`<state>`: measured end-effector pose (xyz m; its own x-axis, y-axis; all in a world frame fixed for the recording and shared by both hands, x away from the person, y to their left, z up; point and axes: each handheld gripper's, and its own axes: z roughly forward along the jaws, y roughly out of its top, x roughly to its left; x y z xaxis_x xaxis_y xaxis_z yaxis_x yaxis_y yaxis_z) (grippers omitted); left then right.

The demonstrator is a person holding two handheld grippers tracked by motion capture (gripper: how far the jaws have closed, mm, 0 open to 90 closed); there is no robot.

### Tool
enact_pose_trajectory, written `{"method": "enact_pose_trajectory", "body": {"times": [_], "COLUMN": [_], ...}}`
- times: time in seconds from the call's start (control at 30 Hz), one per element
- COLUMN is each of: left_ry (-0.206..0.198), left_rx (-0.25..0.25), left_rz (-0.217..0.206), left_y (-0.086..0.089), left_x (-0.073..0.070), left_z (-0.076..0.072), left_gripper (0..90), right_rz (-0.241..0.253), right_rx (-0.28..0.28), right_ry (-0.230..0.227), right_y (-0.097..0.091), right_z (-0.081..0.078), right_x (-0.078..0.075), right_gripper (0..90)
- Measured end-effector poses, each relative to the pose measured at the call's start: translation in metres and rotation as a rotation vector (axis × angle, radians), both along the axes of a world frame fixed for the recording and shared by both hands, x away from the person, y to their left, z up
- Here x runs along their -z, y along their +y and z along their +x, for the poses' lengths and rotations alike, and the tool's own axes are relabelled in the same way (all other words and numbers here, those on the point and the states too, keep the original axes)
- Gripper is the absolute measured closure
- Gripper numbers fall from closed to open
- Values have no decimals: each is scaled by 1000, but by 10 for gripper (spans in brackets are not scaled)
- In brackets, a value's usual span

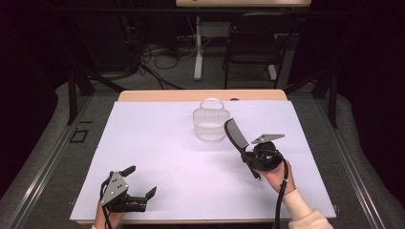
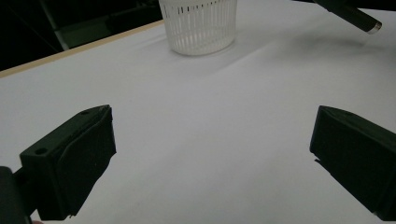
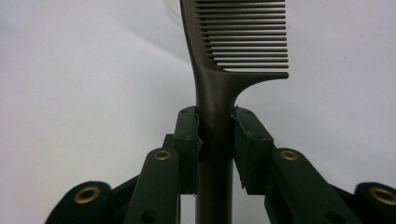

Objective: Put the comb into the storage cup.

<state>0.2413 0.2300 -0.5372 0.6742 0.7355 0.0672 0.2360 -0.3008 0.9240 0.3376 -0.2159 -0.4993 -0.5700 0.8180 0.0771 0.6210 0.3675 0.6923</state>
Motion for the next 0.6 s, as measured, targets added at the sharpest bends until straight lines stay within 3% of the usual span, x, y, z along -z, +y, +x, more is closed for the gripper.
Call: {"method": "enact_pose_trajectory", "body": {"times": [0.6], "left_ry": [-14], "left_rx": [-22], "left_rz": [0], "left_y": [4], "left_x": [-1], "left_z": [0], "left_gripper": [2], "right_rz": [62], "right_rx": [-78], "right_ry": [-154], "right_y": [-6], "right_z": [2], "right_x": [-9], "right_gripper": [730]}}
